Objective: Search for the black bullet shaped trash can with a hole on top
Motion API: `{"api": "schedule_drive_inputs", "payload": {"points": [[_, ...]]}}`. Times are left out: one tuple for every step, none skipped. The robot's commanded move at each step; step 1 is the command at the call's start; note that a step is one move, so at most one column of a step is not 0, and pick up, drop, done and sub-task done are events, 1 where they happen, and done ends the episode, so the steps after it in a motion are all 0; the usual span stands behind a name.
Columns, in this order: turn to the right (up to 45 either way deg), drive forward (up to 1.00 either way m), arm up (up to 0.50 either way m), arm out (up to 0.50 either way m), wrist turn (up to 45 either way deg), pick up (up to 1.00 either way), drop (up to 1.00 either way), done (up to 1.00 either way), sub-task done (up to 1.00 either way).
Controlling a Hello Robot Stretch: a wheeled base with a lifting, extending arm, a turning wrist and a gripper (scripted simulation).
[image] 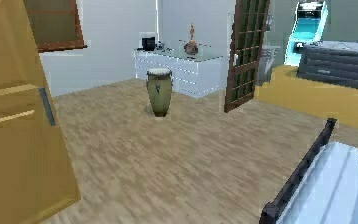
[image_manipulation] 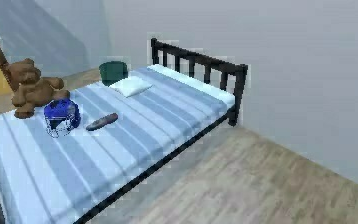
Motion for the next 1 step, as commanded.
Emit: {"api": "schedule_drive_inputs", "payload": {"points": [[-21.0,0.00,0.00,0.00,0.0,0.00,0.00,0.00,0.00]]}}
